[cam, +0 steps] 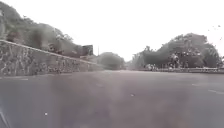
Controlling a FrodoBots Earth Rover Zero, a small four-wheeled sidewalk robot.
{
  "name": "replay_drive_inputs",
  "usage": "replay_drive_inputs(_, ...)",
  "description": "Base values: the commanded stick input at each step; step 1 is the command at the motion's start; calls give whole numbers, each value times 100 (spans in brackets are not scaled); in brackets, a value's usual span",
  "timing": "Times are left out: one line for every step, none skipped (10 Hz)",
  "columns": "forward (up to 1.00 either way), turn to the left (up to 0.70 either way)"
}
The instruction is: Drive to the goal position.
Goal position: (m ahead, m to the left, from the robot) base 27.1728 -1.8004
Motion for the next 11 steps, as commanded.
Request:
replay_drive_inputs(70,0)
replay_drive_inputs(70,0)
replay_drive_inputs(70,0)
replay_drive_inputs(70,0)
replay_drive_inputs(70,0)
replay_drive_inputs(70,0)
replay_drive_inputs(70,-1)
replay_drive_inputs(70,-4)
replay_drive_inputs(70,-8)
replay_drive_inputs(70,0)
replay_drive_inputs(70,0)
